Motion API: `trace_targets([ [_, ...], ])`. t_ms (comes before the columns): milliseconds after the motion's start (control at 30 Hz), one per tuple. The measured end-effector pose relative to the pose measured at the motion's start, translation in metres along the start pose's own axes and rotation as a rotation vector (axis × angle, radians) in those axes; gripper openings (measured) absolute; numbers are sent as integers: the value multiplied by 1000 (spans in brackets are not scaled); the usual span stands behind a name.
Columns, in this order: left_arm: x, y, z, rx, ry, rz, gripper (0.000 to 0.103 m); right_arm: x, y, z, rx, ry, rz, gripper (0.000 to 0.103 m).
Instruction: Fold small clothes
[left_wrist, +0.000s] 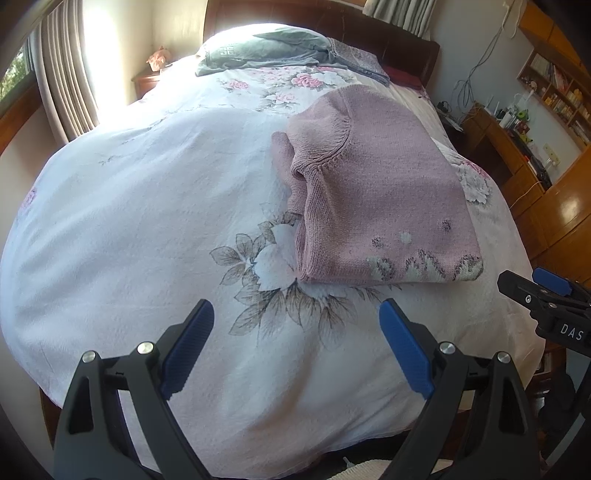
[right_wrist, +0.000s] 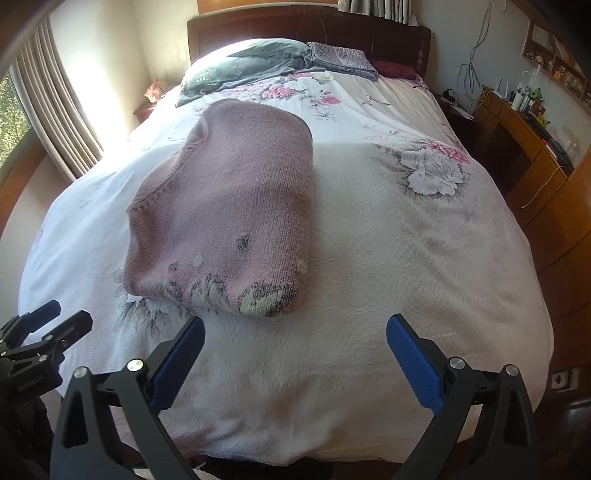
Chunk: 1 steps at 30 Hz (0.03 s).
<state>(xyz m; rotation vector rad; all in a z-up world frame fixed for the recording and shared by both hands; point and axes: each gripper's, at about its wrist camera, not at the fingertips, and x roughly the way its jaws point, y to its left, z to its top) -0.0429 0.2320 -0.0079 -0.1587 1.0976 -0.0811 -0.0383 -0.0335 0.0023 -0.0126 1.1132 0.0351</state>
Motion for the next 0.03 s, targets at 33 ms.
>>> trace_targets([
  [33,0,0,0,1,0,-1,90,0,0,0,0,0,-1,99],
])
